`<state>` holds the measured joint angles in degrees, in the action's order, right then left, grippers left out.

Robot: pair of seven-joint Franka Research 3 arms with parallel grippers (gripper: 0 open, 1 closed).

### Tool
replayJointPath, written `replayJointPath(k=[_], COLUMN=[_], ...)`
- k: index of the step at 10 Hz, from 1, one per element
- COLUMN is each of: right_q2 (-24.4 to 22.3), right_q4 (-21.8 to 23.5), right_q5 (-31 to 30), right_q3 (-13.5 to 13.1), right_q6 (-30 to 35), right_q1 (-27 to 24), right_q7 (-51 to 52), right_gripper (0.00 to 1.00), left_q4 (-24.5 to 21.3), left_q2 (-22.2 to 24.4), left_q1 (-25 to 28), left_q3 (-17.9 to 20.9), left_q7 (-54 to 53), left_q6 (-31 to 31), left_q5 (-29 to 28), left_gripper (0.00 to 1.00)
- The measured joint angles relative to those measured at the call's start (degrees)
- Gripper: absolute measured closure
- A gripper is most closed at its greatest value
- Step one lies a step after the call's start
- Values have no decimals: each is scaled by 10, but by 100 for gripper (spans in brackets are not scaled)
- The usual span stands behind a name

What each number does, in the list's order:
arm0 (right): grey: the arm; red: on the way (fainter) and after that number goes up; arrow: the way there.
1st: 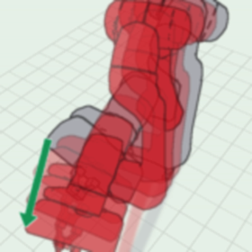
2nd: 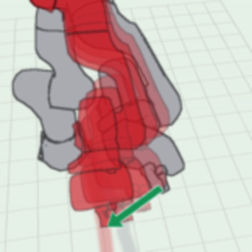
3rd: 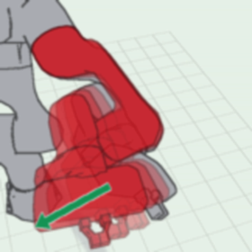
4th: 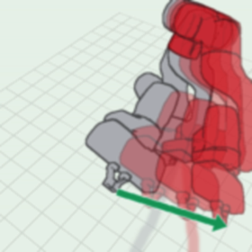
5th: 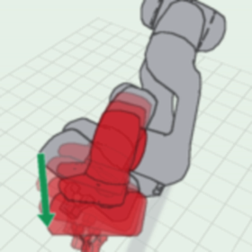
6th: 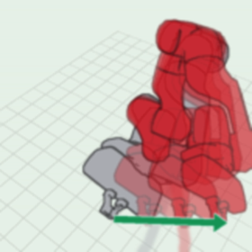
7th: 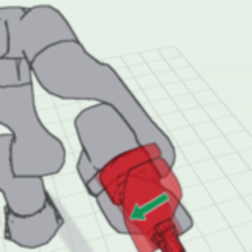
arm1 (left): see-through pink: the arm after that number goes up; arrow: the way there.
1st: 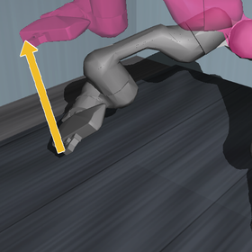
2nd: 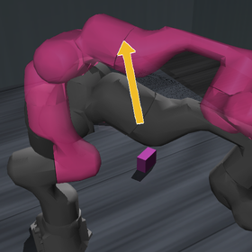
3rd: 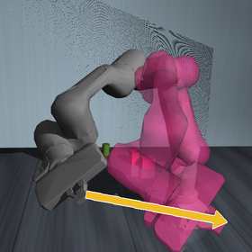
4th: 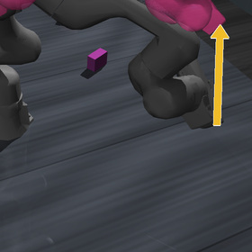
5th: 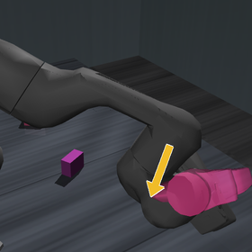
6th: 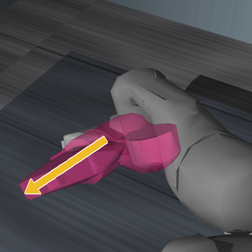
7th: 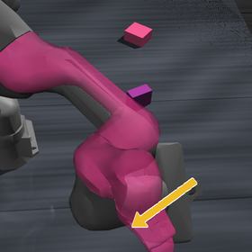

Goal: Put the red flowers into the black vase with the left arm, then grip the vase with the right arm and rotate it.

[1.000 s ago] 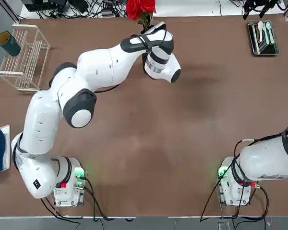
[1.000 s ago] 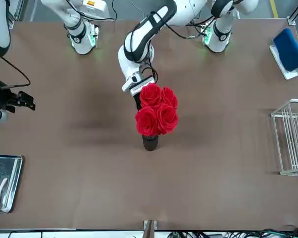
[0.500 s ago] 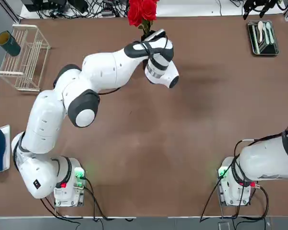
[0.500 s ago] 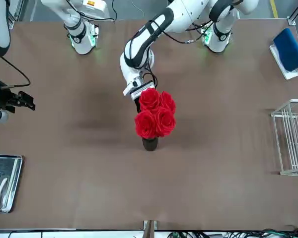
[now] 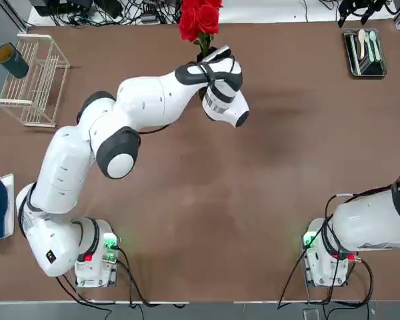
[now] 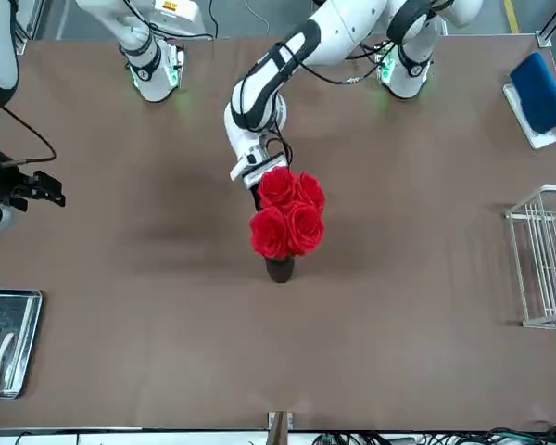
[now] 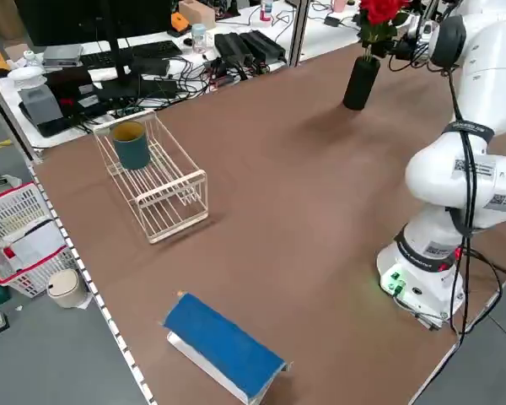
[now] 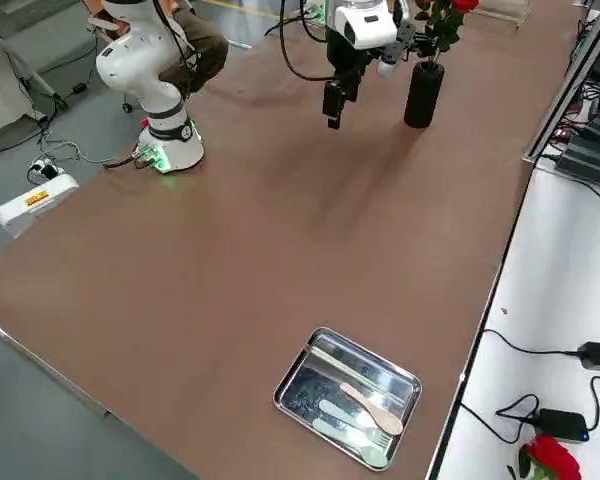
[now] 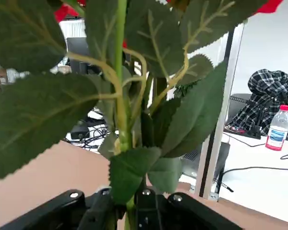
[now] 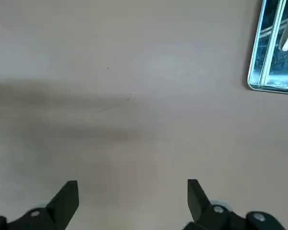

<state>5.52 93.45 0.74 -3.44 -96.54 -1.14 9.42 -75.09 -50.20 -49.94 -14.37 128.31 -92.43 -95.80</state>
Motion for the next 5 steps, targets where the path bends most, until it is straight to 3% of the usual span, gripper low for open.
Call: replayJointPath(k=[5], right_q2=[0], right_q4=[0], right_q5=[0], right_q3=[0], right_q6=[-1], right_q1=[0], right_q7=[0], right_gripper=[0], left_q4=[0], left_q2=[-20], left_q1=[-3], left_q3=[0], left_q7=[24], left_q6=[12], left_q5=[-1], left_gripper=[92])
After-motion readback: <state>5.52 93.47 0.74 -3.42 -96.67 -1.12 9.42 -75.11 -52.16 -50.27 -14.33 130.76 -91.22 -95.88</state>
